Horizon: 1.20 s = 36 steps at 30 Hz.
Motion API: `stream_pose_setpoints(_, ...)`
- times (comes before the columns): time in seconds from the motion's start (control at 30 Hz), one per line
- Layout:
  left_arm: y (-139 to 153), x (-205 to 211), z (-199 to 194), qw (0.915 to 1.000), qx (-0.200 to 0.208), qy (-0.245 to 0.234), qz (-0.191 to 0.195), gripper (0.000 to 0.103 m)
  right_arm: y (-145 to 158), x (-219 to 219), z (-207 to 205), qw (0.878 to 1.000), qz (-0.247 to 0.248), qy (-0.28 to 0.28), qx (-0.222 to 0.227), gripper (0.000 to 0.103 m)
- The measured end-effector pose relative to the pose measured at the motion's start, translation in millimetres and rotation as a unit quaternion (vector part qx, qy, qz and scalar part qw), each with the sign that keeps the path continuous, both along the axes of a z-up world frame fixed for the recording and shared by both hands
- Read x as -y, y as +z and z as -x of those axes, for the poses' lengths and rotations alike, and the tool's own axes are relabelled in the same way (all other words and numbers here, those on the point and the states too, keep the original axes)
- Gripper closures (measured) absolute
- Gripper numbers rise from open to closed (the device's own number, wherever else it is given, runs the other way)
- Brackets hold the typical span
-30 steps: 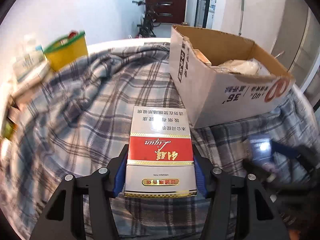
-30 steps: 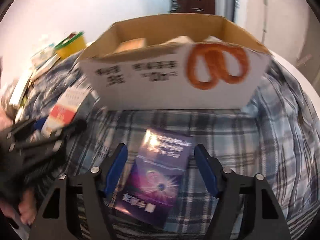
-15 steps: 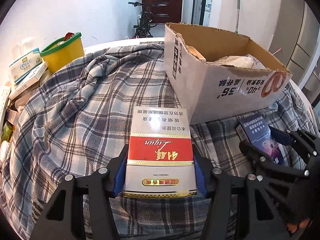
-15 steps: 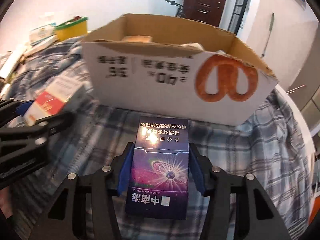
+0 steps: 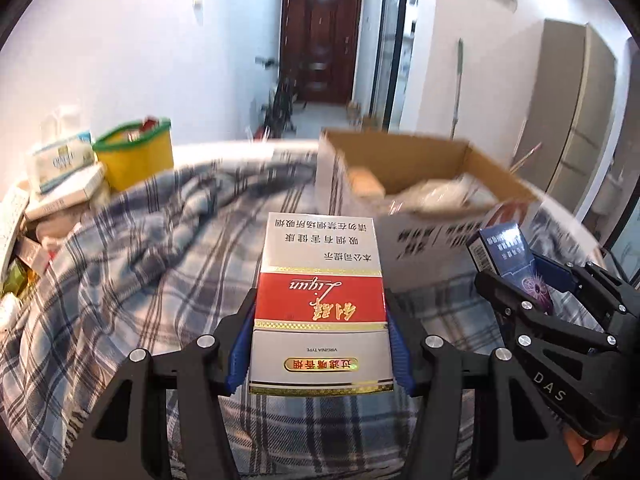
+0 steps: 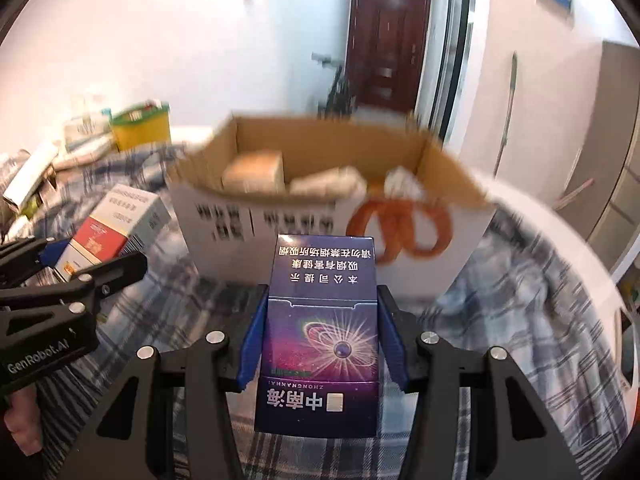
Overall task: Organize objects
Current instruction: 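Lift both cigarette packs and carry them toward the box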
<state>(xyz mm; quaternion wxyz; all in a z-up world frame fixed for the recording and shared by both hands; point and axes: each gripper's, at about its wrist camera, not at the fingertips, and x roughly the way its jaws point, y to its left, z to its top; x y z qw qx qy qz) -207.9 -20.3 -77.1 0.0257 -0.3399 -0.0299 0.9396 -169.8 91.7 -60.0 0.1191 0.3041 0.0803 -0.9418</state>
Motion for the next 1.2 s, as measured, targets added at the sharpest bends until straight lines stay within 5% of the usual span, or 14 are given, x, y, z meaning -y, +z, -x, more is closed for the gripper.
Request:
stream_pose_setpoints(0.3,40.1,3.0,-45.7,0.9845,-0.172,0.033,0.004,0.044,32.7,-4.0,-26.6,0.991,0.059,0.031,-0.120,0.053)
stream_pose_setpoints(0.83,36.3,-1.8,-40.0,0.9863,-0.162,0.032,0.007,0.044,56.4,-4.9,-54.7,0.973,0.042,0.023,-0.225,0.053)
stream_pose_setpoints(0.97,55.4,-3.3,-49.3,0.9808,-0.181,0.062,0.037,0.044,89.2,-7.5,-69.4,0.973,0.068,0.034,-0.218,0.053)
stream_pose_setpoints(1.07,73.6,-15.8,-52.1,0.9787,-0.171,0.065,0.094,0.044,114.7,-11.4,-80.7,0.967,0.081,0.040,-0.236,0.053)
stream_pose_setpoints(1.2,112.2,-20.0,-67.3,0.9780,-0.188,0.044,0.079,0.044,151.5,-13.2,-91.0,0.958,0.060,0.036,-0.277,0.053)
